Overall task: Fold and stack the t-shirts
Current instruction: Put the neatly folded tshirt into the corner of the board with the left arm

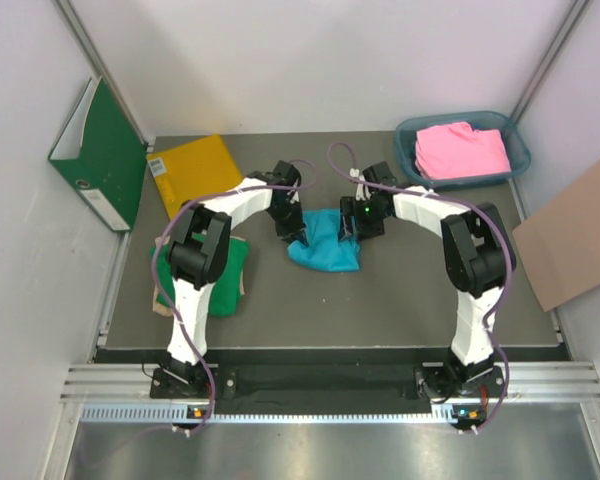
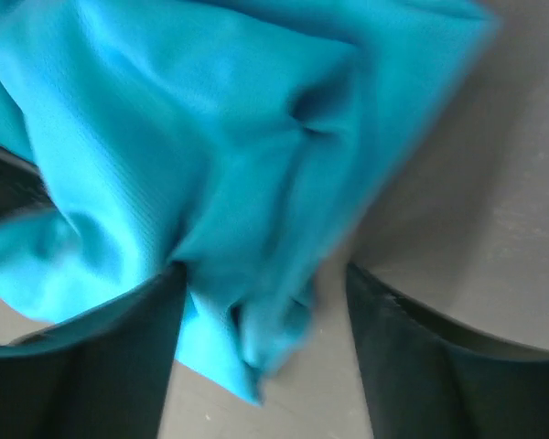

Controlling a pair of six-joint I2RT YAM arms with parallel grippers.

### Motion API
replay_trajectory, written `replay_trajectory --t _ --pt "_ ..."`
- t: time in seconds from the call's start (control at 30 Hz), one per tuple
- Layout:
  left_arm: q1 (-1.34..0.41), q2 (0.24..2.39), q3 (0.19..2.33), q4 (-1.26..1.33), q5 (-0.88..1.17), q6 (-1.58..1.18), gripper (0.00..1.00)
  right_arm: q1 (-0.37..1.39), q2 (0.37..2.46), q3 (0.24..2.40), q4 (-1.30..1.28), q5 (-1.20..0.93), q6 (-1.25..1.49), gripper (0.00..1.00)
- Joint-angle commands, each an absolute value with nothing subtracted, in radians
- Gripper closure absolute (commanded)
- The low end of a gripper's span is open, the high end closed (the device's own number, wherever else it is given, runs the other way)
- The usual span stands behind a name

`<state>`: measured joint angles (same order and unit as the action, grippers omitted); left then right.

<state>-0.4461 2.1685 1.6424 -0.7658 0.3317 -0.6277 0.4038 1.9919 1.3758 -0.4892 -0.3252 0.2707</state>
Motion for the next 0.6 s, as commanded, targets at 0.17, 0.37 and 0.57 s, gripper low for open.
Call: replay_trajectory --t 0.17,0.37,0.57 --pt "-0.41 2.073 1.894 -1.13 0.057 -0.453 1.0 0.393 1.922 1.299 -0.459 -0.235 0.244 0.13" --pt "-0.402 1.971 1.82 -1.239 -0.027 -0.483 1.0 0.393 1.922 1.296 -0.462 -0.23 0.25 0.11" --pt "-0.35 1.801 1.653 -1.282 -0.064 -0.552 1.0 0.393 1.922 1.292 -0.466 -0.233 0.25 0.11"
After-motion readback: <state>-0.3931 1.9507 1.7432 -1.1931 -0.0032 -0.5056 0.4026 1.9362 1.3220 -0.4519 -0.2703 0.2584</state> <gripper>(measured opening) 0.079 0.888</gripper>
